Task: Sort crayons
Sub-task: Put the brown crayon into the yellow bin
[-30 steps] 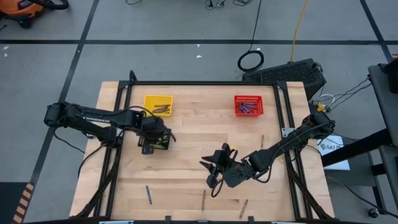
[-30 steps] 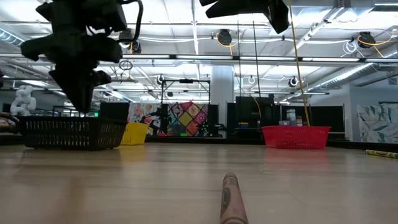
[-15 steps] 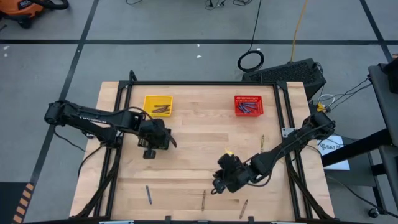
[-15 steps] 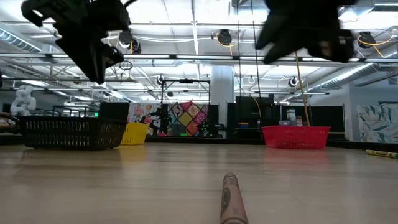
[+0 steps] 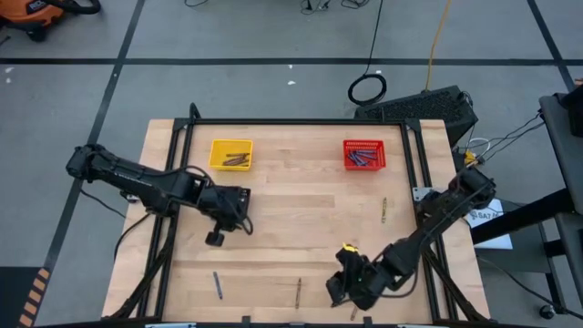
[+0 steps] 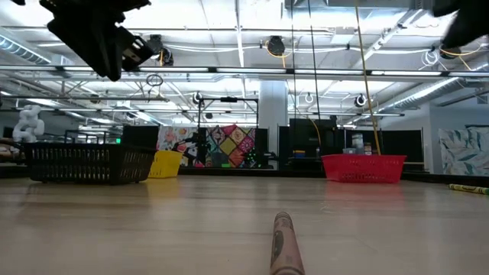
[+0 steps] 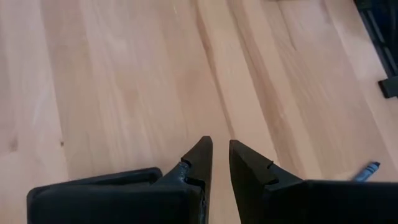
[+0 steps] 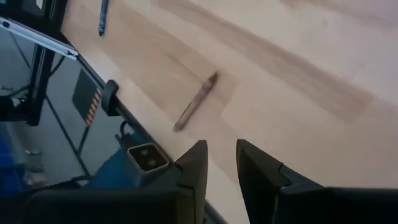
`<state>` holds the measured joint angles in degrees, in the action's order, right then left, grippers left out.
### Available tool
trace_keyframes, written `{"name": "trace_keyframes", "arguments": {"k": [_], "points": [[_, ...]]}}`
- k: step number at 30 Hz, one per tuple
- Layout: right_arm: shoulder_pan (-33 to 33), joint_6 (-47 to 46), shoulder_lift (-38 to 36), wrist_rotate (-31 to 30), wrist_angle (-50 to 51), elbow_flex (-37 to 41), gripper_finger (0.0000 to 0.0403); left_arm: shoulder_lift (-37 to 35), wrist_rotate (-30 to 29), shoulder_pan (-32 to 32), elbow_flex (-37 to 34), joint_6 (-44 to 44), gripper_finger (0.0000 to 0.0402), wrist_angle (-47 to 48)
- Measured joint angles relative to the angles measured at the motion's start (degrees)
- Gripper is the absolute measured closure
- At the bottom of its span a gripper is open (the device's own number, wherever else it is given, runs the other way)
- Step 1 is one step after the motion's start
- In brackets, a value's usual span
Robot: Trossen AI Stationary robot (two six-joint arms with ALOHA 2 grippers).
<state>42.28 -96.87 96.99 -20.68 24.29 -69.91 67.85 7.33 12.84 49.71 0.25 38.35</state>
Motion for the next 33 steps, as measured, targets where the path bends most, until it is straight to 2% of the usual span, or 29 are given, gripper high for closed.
{"name": "trace_keyframes", "arguments": {"k": [5, 11, 15, 20, 22, 26, 29, 33], "points": [[1.44, -3.36, 0.06, -1.82, -0.17, 0.0, 0.033, 0.0, -0.05, 0.72, 0.0, 0.0, 0.0349, -0.48], [0.94, 0.4, 0.13, -1.53, -0.48, 0.0, 0.033, 0.0, -0.17, 1.28, 0.0, -0.04, 0.0349, -0.47], [-0.32, 1.35, 0.16, 0.9, -1.16, 0.0, 0.033, 0.0, -0.31, 1.71, 0.0, -0.03, 0.0349, -0.46], [-0.28, -2.18, 2.59, 0.35, -4.57, -0.07, 0.033, 0.0, -0.44, 1.82, 0.0, 0.04, 0.0349, -0.47], [-0.63, -6.65, 3.82, 0.38, -4.52, -0.07, 0.033, 0.0, -0.59, 1.82, 0.0, 0.04, 0.0349, -0.53], [-1.14, -15.65, 6.16, 4.82, -4.02, -0.04, 0.033, 0.0, -0.72, 1.84, 0.0, 0.04, 0.0349, -0.47], [-0.97, -17.99, 6.34, 8.62, -4.61, -0.02, 0.033, 0.0, -0.72, 1.86, 0.0, 0.07, 0.0349, -0.5], [-0.81, -20.24, 6.2, 10.72, -3.81, -1.06, 0.033, 0.0, -0.74, 1.84, -0.02, 0.99, 0.0349, -0.53]]}}
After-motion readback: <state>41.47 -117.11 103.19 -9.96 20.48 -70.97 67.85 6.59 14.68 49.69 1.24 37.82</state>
